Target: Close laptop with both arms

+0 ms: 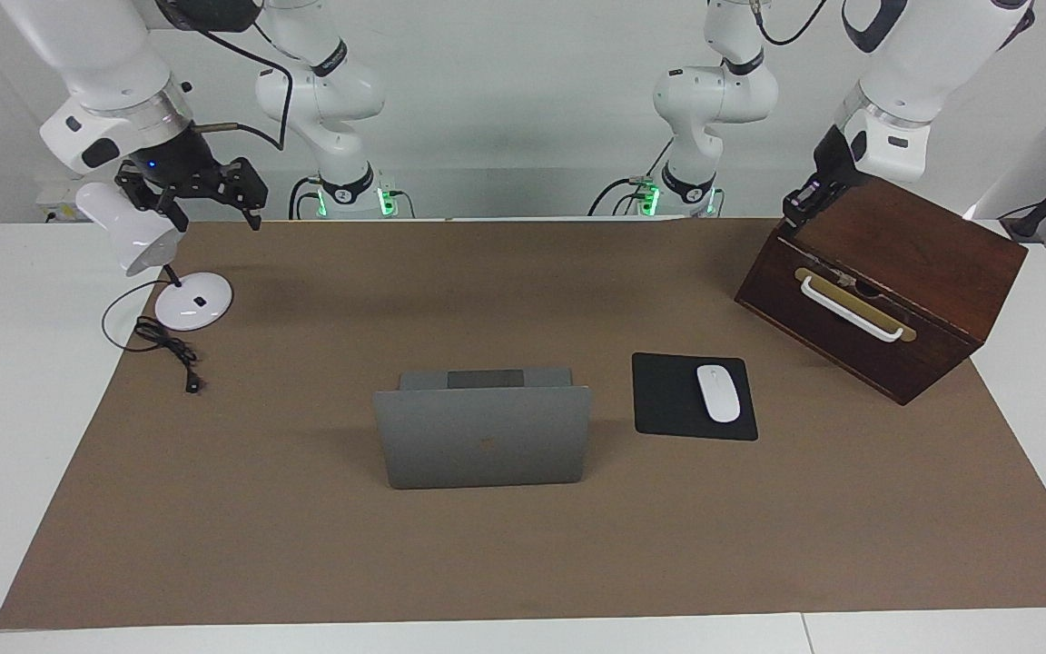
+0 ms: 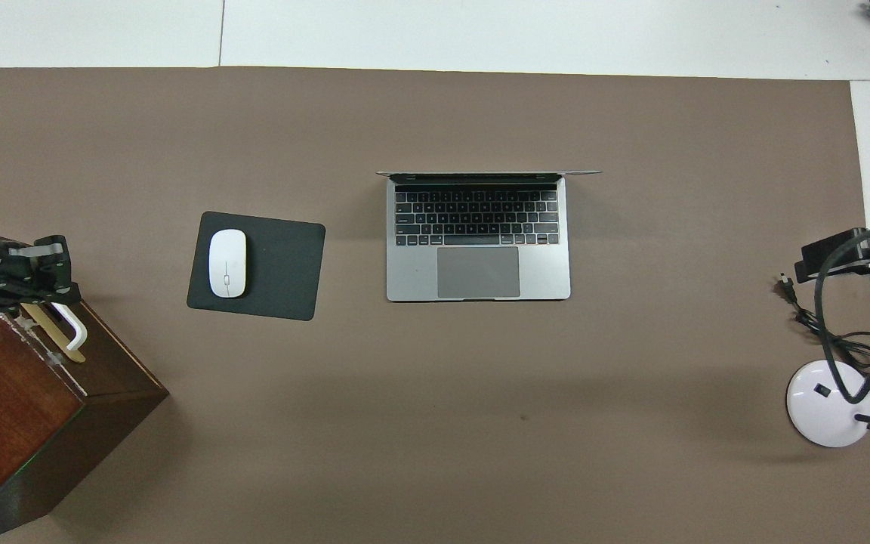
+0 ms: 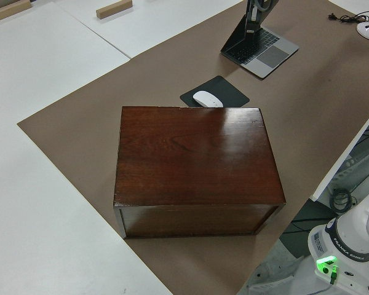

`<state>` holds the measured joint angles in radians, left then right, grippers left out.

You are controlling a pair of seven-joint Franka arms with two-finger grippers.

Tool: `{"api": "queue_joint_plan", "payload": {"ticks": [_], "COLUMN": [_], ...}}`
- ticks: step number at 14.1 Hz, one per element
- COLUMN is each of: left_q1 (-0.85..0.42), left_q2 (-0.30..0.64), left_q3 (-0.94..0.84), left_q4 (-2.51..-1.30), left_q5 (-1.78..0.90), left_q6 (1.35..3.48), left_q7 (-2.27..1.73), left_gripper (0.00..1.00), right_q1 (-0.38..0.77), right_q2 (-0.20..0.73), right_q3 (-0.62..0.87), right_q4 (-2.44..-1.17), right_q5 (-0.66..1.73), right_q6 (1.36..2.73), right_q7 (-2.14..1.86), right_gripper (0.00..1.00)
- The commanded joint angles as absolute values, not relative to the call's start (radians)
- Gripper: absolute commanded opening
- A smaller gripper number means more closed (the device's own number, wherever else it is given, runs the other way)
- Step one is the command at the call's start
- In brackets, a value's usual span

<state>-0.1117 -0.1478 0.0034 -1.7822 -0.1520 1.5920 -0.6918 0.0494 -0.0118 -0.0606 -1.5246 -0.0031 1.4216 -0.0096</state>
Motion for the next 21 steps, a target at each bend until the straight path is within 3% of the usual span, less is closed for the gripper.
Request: {"api": "queue_joint_plan", "payload": {"ticks": [1, 8, 15, 21], "left_q1": [-0.118, -0.117, -0.146, -0.195], "left_q2": [-0.250, -0.325, -0.403, -0.397], "left_q3": [0.008, 0.008, 0.003, 0.002], "left_q4": [-1.951, -2.092, -2.302, -2.358], "left_q5": [-0.210, -0.317, -0.412, -0.471], "left_q6": [1.710, 1.796, 2.124, 2.218], "left_q7": [-0.871, -1.067, -1.593, -1.624], "left_gripper": [0.00, 0.00, 0.00, 0.00], "right_q1": [0.046, 0.046, 0.049, 0.049], "right_q2": [-0.031, -0.038, -0.055, -0.064], "right_q3": [-0.051, -0.051, -0.041, -0.023], "right_q4": [-1.548, -1.546, -1.540, -1.548], "right_q5": [-0.009, -0.002, 0.006, 0.021], "right_q6": [1.440, 1.437, 1.443, 1.439], "right_q7": [0.008, 0.006, 0.002, -0.012], "right_gripper": [1.00, 1.00, 1.00, 1.00]}}
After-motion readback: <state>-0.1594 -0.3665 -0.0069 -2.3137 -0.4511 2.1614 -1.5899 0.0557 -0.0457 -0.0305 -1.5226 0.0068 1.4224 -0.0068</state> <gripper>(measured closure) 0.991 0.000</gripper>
